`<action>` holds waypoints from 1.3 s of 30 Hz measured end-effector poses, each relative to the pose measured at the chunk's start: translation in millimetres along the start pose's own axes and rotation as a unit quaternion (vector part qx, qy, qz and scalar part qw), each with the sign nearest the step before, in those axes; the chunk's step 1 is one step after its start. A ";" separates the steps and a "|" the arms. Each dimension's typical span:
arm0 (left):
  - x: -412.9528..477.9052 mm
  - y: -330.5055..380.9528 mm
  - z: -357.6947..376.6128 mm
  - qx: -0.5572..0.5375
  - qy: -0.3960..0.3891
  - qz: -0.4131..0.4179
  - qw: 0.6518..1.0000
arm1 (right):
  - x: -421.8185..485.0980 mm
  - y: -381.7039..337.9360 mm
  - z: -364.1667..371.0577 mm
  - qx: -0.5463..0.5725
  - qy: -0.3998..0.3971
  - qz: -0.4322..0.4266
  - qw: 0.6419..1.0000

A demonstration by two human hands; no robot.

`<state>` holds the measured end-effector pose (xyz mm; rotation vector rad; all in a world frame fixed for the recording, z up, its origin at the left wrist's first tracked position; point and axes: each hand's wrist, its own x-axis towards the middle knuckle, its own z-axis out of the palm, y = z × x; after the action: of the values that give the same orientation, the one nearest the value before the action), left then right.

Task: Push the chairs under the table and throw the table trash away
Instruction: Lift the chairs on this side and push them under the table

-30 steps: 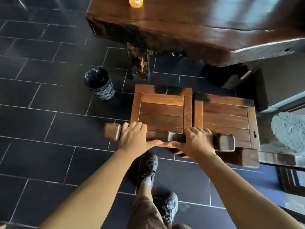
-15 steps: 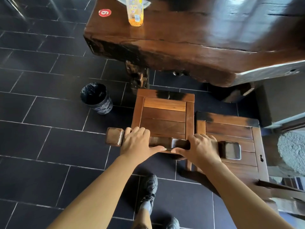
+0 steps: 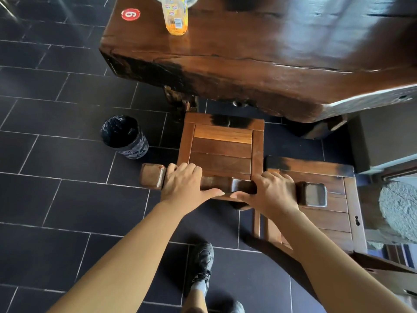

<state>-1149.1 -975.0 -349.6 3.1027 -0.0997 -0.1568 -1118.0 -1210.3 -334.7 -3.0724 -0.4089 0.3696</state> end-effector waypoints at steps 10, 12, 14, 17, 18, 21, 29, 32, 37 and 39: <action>37.1 -3.6 -6.3 0.008 -0.005 -0.007 1.000 | 36.4 7.3 -7.3 -0.023 0.005 -0.025 0.999; 42.6 -2.8 -8.1 0.006 -0.005 -0.008 1.000 | 43.1 8.7 -7.5 -0.024 0.000 -0.021 0.999; 46.2 -2.9 -8.5 0.004 -0.004 -0.009 1.000 | 47.6 9.2 -7.3 -0.028 -0.003 -0.019 0.999; 48.3 -3.9 -5.8 0.002 0.008 -0.011 1.000 | 50.6 9.9 -7.0 -0.031 -0.011 -0.019 0.999; 47.9 -3.7 -4.8 0.001 0.010 -0.011 1.000 | 50.7 10.2 -7.0 -0.034 -0.015 -0.018 0.999; 46.5 -2.7 -5.0 0.006 0.013 -0.011 1.000 | 50.9 10.2 -7.2 -0.035 -0.015 -0.018 0.999; 47.0 -0.8 -15.6 -0.002 -0.049 -0.023 0.999 | 45.6 9.4 -15.6 -0.003 -0.054 -0.001 0.999; 46.0 -2.9 -29.4 -0.060 -0.107 -0.008 0.992 | 35.8 2.1 -25.0 0.069 -0.072 0.021 0.995; 17.5 3.2 -66.0 -0.107 -0.147 0.006 0.983 | -1.6 -4.6 -50.1 0.132 -0.055 0.027 0.989; -3.5 7.2 -78.2 -0.104 -0.163 0.017 0.981 | -20.5 -7.6 -64.5 0.134 -0.066 0.018 0.989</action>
<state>-1145.0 -979.6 -271.2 2.8380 -0.1334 -0.6293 -1123.9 -1207.6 -267.0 -2.8048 -0.2810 0.5798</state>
